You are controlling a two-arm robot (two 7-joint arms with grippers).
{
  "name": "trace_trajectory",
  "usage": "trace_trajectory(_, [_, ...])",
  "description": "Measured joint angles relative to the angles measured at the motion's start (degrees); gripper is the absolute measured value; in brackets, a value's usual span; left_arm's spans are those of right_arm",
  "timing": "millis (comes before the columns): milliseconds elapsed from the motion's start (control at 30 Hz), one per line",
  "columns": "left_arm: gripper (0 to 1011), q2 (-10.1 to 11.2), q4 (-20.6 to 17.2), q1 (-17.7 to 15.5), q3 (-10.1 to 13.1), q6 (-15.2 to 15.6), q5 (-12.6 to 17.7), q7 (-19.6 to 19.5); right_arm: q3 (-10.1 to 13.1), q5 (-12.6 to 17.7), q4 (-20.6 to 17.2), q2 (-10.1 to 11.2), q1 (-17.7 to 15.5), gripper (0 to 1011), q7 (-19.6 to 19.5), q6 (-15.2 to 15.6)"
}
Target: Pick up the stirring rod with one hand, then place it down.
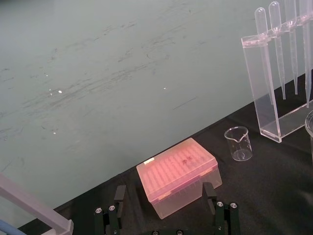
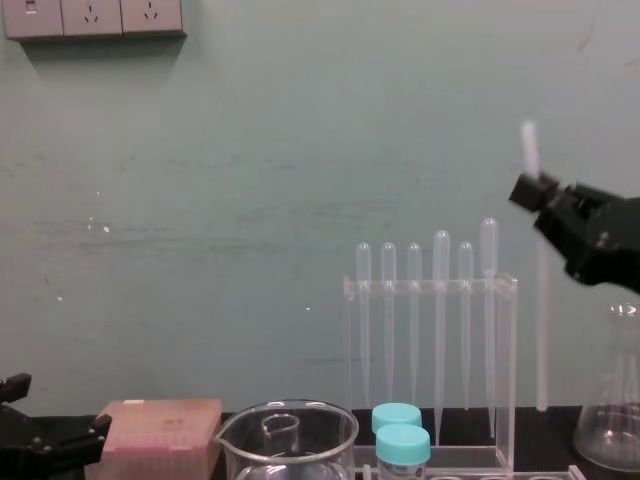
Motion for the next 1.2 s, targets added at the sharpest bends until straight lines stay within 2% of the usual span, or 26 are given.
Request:
trace_trajectory(67, [1000,0.0,0.0,0.0,0.0,0.0,0.0,0.0,0.7,2.9,0.7,-0.5,0.0,68,2.1,-0.9])
trace_trajectory(100, [1000,0.0,0.0,0.0,0.0,0.0,0.0,0.0,1.2,5.2,1.3,-0.7,-0.2,68,3.4,-0.9])
trace_trajectory(200, [1000,0.0,0.0,0.0,0.0,0.0,0.0,0.0,1.8,7.7,1.9,-1.0,-0.5,68,4.7,-0.1])
trace_trajectory(300, [1000,0.0,0.0,0.0,0.0,0.0,0.0,0.0,2.3,9.3,2.6,-1.1,-1.2,68,5.0,2.5])
trace_trajectory(467, [1000,0.0,0.0,0.0,0.0,0.0,0.0,0.0,2.6,9.1,2.7,-1.0,-1.7,68,4.1,4.5])
trace_trajectory(1200, [1000,0.0,0.0,0.0,0.0,0.0,0.0,0.0,2.4,8.8,2.6,-1.0,-1.5,68,4.2,3.8])
